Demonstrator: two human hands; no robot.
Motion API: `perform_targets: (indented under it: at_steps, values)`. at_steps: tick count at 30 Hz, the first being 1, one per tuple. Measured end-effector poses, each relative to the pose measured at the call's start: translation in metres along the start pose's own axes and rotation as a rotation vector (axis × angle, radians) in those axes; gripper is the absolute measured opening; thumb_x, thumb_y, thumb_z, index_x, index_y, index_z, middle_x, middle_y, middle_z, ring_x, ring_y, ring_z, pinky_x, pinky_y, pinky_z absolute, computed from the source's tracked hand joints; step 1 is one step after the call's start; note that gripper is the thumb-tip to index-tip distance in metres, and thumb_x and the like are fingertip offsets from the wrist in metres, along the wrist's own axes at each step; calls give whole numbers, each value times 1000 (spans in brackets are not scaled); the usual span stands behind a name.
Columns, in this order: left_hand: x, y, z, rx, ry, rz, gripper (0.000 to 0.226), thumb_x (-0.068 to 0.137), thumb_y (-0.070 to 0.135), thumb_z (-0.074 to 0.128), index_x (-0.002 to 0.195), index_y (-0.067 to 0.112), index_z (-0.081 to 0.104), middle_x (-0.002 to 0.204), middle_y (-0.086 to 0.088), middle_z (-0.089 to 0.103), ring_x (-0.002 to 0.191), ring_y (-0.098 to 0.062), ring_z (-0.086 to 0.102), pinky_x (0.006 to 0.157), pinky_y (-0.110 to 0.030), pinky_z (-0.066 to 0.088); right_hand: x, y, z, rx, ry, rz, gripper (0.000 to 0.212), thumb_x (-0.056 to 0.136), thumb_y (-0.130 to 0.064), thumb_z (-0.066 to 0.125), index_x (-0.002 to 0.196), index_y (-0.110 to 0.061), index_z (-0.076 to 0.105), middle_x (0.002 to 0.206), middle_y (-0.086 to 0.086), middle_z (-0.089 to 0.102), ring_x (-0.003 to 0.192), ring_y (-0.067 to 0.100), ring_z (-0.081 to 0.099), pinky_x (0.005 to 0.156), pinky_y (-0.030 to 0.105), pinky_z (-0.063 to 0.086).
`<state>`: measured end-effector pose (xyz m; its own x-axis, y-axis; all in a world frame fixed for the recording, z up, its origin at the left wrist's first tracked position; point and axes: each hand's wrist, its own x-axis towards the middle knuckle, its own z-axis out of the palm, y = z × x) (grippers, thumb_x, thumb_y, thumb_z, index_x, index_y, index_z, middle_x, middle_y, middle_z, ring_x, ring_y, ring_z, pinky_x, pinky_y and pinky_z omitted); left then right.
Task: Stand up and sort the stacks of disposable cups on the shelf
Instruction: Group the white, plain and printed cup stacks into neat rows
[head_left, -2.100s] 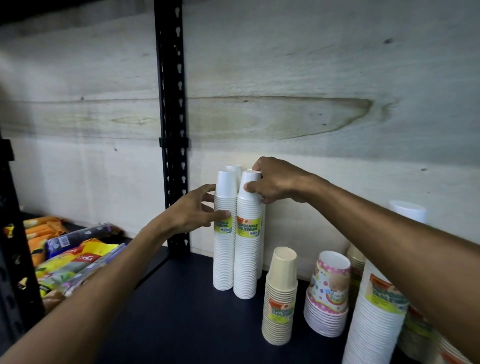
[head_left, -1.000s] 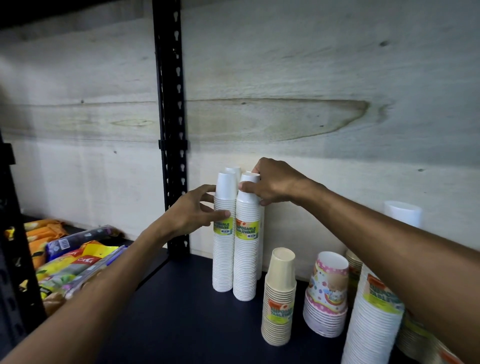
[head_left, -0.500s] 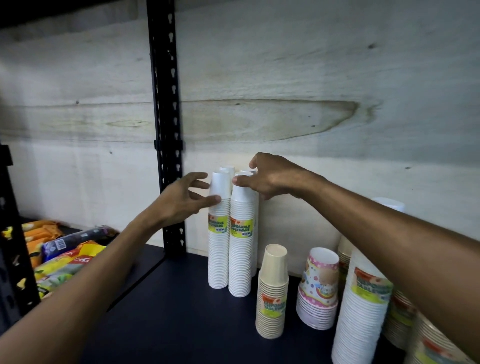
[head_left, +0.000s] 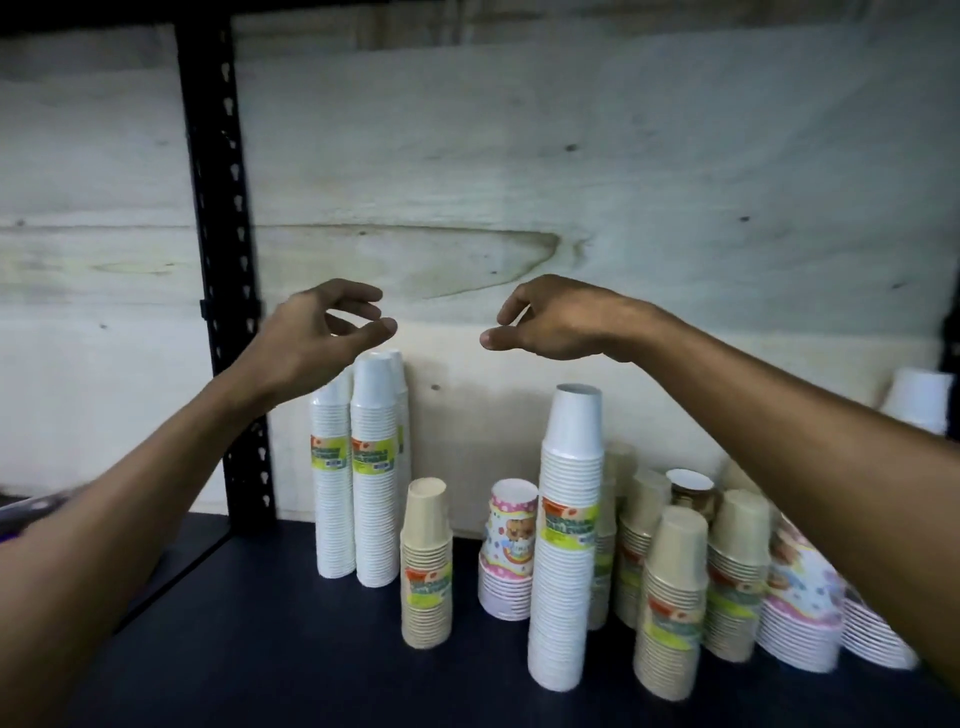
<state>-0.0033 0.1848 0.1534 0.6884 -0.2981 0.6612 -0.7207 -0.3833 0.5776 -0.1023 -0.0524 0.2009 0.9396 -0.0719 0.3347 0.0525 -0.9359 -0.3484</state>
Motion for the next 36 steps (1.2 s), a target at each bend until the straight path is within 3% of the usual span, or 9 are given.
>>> perform_targets:
  at_steps: [5,8,10,13,17,23,30,36]
  values:
    - [-3,43,43,-1,-117,46,39,83,57,66,114,33,66,103,20,70,84,-3,69,85,-42,58,-37,47,-31,-10,84,111,54,87,-50,68,114,-3,67,121,20,65,109,37,61,96,45,50]
    - [-9,67,68,-35,-216,86,58,71,75,59,112,34,66,104,21,69,88,-7,70,82,-42,60,-58,83,-49,-11,139,181,41,87,-50,68,111,-16,69,115,3,68,102,23,62,85,32,50]
    - [-12,78,82,-33,-287,102,67,65,81,56,113,35,65,107,22,68,91,-7,69,82,-40,60,-70,106,-59,-9,181,230,37,88,-47,68,110,-17,69,112,0,67,100,20,61,79,29,46]
    - [-11,90,101,9,-375,99,75,61,85,58,118,38,61,114,24,65,93,-3,69,83,-37,59,-84,143,-70,3,259,308,35,87,-44,70,109,-17,69,112,2,67,102,22,61,86,32,49]
    - [-10,100,120,87,-427,85,80,55,87,61,121,40,59,118,22,63,98,-1,66,88,-35,56,-93,186,-78,-4,346,384,43,86,-44,72,118,-16,66,125,6,65,113,24,60,98,34,48]
    - [-13,119,137,198,-468,71,64,73,68,65,126,32,58,116,15,66,101,-6,60,88,-26,42,-99,238,-77,-50,450,477,51,83,-47,72,124,-20,61,136,13,56,125,30,53,105,41,45]
    - [-14,123,151,311,-523,54,64,77,62,69,130,30,53,112,18,68,115,-7,51,95,-27,39,-101,292,-67,-124,527,662,83,88,-45,68,152,-18,22,156,22,21,138,43,32,108,47,37]
    - [-15,123,151,361,-541,45,66,78,57,70,134,29,50,118,15,67,120,-7,49,93,-26,36,-102,324,-57,-26,536,731,93,87,-37,70,154,-11,11,153,26,27,138,44,36,108,46,37]
